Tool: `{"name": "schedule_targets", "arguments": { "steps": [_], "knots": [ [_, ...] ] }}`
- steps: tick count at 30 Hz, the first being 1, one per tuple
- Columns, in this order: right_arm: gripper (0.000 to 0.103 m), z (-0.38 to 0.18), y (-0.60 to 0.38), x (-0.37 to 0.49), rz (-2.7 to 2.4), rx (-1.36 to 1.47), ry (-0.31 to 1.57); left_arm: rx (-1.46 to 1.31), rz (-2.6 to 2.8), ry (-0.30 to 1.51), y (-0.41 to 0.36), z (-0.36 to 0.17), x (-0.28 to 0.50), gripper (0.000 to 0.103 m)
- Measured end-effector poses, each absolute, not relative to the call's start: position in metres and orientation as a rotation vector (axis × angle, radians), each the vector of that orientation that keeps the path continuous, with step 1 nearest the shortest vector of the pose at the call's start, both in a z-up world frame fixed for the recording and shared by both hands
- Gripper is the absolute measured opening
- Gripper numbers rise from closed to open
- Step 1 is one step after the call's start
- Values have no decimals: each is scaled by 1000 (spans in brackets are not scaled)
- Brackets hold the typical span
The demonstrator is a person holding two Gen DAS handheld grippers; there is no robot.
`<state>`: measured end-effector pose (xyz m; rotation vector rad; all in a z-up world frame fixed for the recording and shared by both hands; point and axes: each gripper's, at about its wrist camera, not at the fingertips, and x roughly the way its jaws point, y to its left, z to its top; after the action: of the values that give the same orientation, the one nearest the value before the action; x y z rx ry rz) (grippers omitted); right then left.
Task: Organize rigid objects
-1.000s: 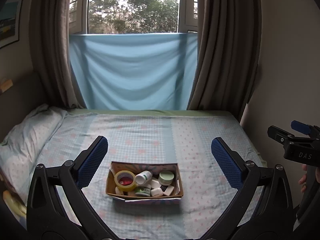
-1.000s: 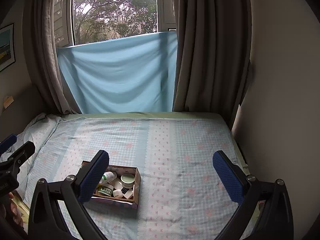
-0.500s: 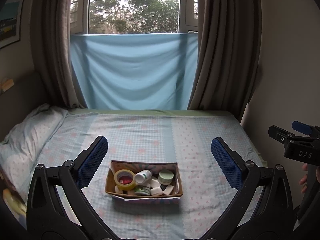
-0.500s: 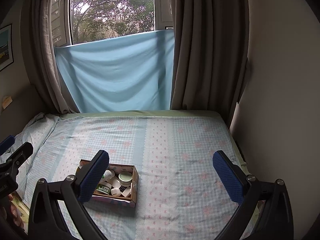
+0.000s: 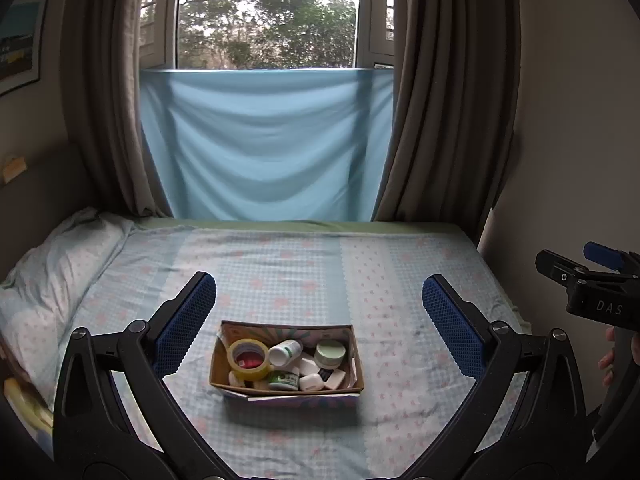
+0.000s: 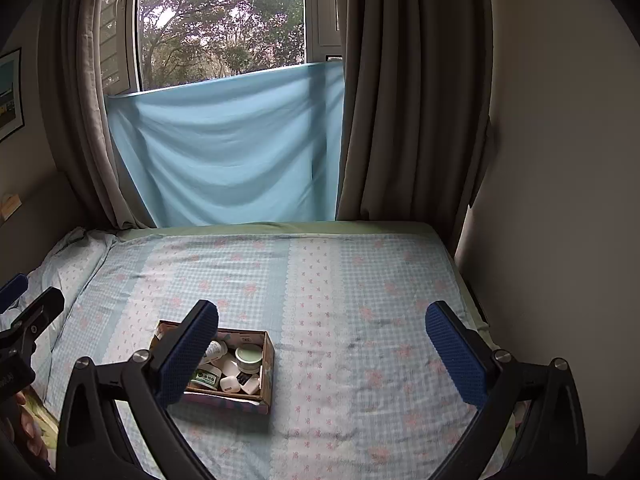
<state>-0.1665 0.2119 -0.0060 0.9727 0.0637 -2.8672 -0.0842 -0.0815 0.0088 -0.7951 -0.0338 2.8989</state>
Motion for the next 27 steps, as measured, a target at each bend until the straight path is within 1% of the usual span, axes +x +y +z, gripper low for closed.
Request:
{"name": "schedule_targets", "arguments": {
  "steps": [18, 27],
  "knots": [
    [103, -2, 209, -158, -2876, 960, 63, -759, 2903, -75, -91, 14, -75, 103],
    [103, 0, 208, -152, -2887, 953, 62, -729, 2953, 20, -82, 17, -69, 103]
  ]
}}
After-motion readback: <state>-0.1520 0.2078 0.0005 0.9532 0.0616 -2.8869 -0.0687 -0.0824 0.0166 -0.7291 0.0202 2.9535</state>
